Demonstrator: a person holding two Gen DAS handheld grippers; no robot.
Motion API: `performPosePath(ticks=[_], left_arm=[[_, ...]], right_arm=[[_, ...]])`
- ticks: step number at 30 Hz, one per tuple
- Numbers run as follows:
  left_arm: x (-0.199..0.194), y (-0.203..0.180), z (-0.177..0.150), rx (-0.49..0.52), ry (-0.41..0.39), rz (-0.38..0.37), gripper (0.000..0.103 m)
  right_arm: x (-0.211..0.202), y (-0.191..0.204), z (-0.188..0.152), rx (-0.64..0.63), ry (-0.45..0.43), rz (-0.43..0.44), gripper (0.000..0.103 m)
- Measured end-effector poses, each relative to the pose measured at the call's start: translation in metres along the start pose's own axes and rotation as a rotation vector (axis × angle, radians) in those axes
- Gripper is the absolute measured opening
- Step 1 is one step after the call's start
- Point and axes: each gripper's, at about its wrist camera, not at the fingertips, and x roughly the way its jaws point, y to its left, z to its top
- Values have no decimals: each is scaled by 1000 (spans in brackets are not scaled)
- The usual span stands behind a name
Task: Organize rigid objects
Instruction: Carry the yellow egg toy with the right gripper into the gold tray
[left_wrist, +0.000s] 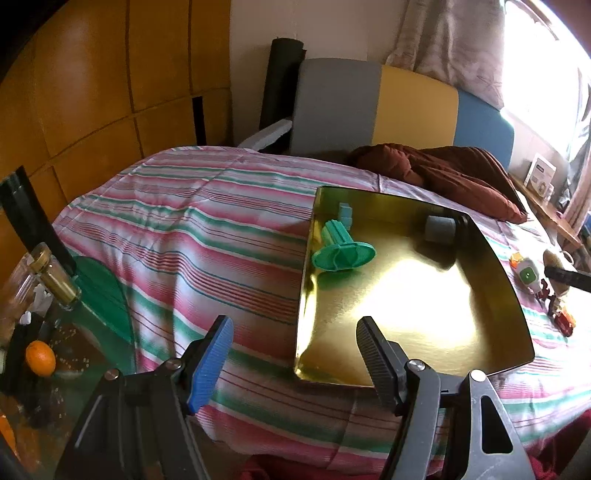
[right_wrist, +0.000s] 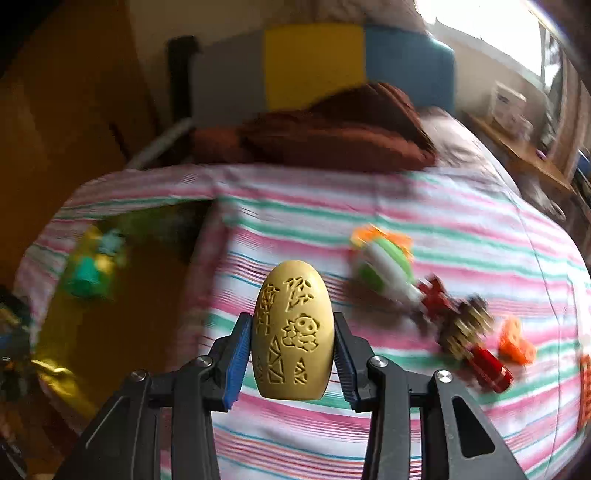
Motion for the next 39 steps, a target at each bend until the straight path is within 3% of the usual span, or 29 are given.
performPosePath(ticks=[8, 17, 39], left_arm=[[-8, 19, -1, -25, -25, 46, 73], [-11, 36, -6, -45, -28, 77, 75], [1, 46, -14, -75, 6, 88, 75]], right_arm=[[2, 117, 7, -148, -8, 229, 42], [34, 202, -8, -226, 71, 341, 42], [73, 240, -23, -244, 163, 335, 42]])
